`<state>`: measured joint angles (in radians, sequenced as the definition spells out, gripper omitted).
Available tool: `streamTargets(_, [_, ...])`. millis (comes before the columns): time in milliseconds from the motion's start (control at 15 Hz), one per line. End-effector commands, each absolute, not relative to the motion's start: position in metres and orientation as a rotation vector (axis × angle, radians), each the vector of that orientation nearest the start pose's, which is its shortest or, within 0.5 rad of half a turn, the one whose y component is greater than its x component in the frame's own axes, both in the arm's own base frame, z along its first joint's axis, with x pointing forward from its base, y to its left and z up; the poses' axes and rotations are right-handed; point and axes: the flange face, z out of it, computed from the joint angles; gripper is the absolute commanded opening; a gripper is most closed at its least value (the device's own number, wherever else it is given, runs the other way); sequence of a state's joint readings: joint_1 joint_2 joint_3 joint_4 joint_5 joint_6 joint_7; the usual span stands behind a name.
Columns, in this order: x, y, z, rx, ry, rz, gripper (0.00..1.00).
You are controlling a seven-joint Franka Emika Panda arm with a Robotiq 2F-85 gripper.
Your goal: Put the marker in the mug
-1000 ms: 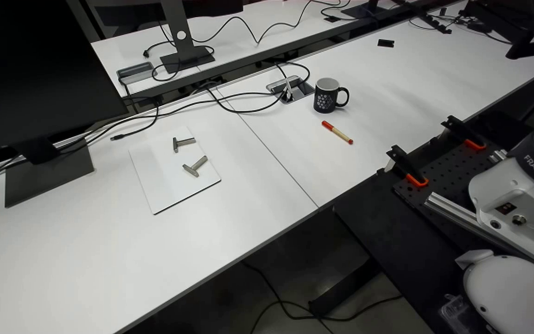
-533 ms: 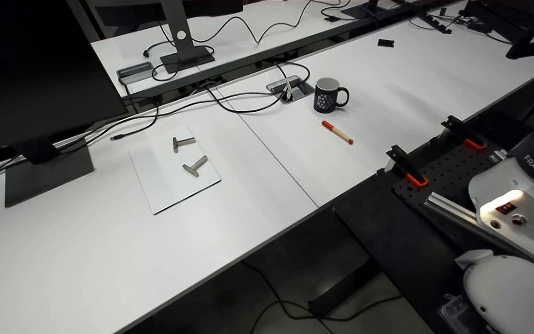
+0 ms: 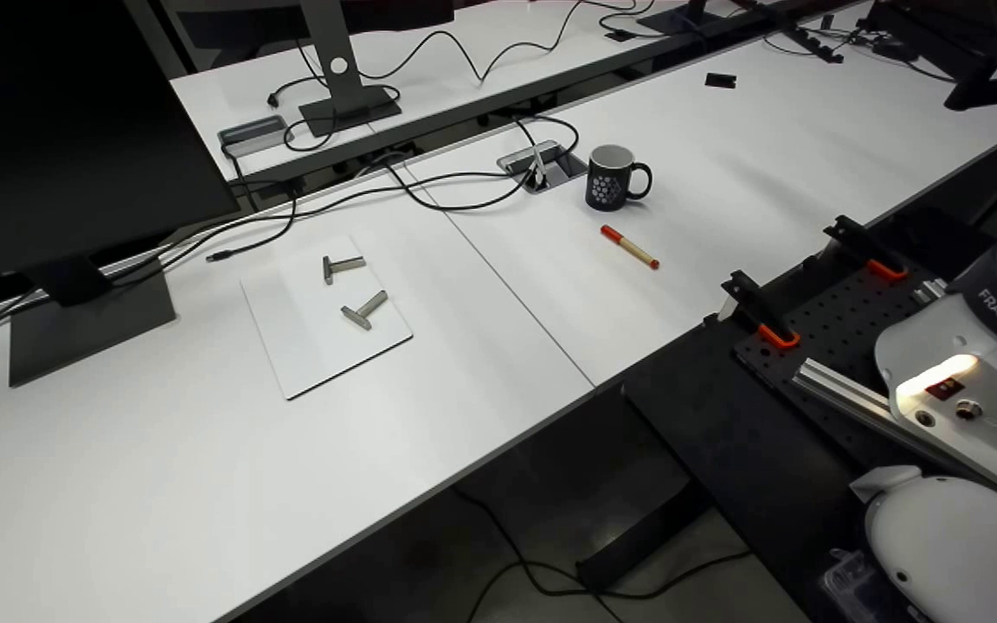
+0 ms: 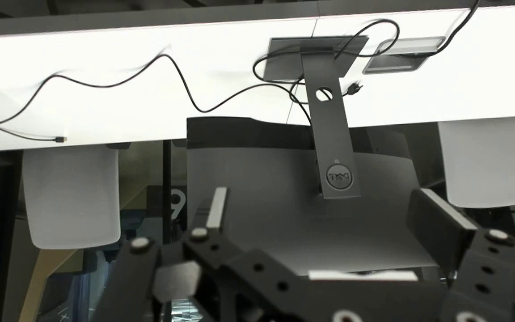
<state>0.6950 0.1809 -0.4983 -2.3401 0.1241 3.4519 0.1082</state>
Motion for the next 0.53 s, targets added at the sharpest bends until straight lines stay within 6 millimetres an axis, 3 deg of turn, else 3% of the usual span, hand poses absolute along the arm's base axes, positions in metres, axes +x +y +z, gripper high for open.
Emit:
streamTargets(0, [0.579, 0.105, 0.361, -2.7, 0.072, -1.363, 1.0])
streamTargets(467, [0.617, 0.089, 0.324, -2.699, 0.124, -1.317, 1.0])
